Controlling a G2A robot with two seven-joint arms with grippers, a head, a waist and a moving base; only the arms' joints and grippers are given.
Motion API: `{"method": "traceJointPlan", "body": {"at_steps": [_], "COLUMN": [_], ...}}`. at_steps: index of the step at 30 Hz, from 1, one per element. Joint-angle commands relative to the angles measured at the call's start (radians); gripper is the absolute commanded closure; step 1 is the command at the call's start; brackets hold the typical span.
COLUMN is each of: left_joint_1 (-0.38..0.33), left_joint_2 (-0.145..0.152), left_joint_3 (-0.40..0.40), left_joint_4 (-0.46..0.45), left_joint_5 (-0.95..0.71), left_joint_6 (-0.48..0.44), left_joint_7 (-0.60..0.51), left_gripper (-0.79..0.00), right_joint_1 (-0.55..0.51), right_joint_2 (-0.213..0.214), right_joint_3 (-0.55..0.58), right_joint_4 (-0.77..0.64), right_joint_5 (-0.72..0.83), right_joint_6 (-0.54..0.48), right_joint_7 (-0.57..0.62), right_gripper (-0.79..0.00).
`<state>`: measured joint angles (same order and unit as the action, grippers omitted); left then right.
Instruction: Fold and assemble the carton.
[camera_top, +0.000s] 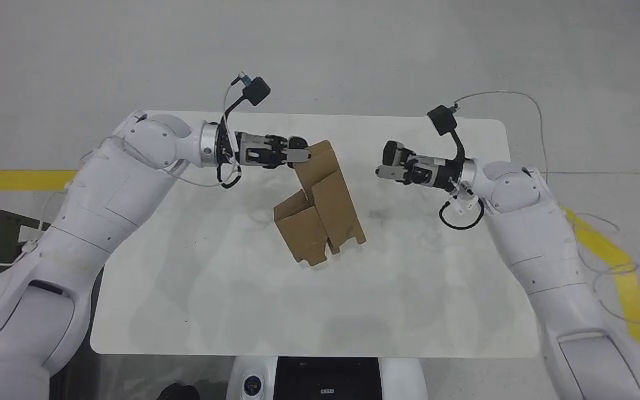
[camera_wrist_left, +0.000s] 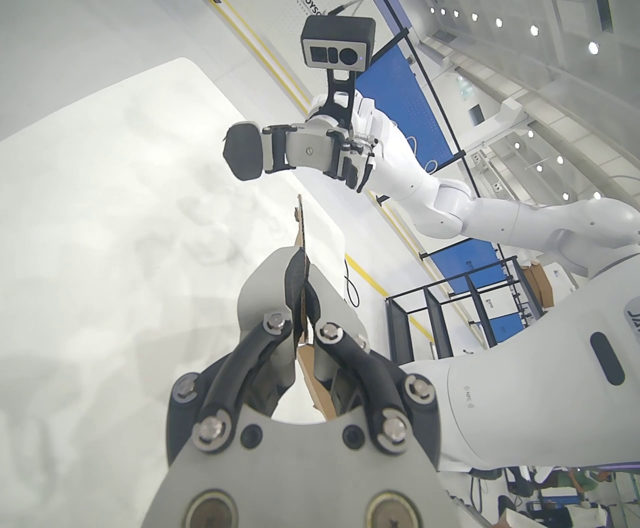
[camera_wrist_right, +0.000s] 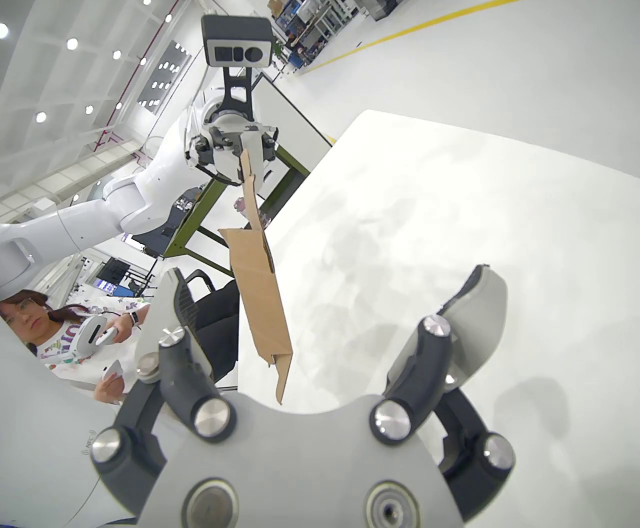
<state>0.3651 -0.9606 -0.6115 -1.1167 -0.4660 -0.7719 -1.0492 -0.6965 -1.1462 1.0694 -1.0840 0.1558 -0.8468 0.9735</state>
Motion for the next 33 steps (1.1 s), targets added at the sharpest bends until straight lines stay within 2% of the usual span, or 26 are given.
{"method": "traceJointPlan", "body": {"at_steps": [1, 8, 19, 21, 22, 26, 27, 33], "left_joint_1": [-0.005, -0.032, -0.095, -0.105, -0.110, -0.129, -0.134, -0.158], "left_joint_2": [0.010, 0.039, 0.066, 0.069, 0.070, 0.074, 0.075, 0.079], "left_joint_3": [0.021, 0.093, 0.203, 0.221, 0.230, 0.262, 0.270, 0.313], "left_joint_4": [-0.014, -0.032, -0.022, -0.020, -0.019, -0.013, -0.012, -0.007], "left_joint_5": [0.006, -0.005, -0.060, -0.069, -0.073, -0.090, -0.094, -0.122], "left_joint_6": [-0.020, -0.064, -0.092, -0.096, -0.098, -0.107, -0.109, -0.119], "left_joint_7": [0.021, 0.064, 0.093, 0.097, 0.099, 0.108, 0.110, 0.120], "left_gripper": [0.000, 0.000, 0.000, 0.000, 0.000, 0.000, 0.000, 0.000], "right_joint_1": [0.019, 0.079, 0.178, 0.196, 0.203, 0.227, 0.232, 0.252], "right_joint_2": [0.002, 0.012, 0.033, 0.035, 0.036, 0.039, 0.040, 0.044], "right_joint_3": [-0.056, -0.236, -0.485, -0.518, -0.531, -0.572, -0.579, -0.607], "right_joint_4": [0.005, 0.006, 0.037, 0.043, 0.045, 0.048, 0.051, 0.060], "right_joint_5": [0.030, 0.111, 0.124, 0.136, 0.144, 0.168, 0.172, 0.193], "right_joint_6": [-0.012, -0.050, -0.159, -0.166, -0.166, -0.166, -0.166, -0.166], "right_joint_7": [-0.012, -0.050, -0.159, -0.166, -0.166, -0.166, -0.166, -0.166], "right_gripper": [-0.785, -0.785, -0.785, -0.332, -0.240, -0.108, 0.000, 0.000]}}
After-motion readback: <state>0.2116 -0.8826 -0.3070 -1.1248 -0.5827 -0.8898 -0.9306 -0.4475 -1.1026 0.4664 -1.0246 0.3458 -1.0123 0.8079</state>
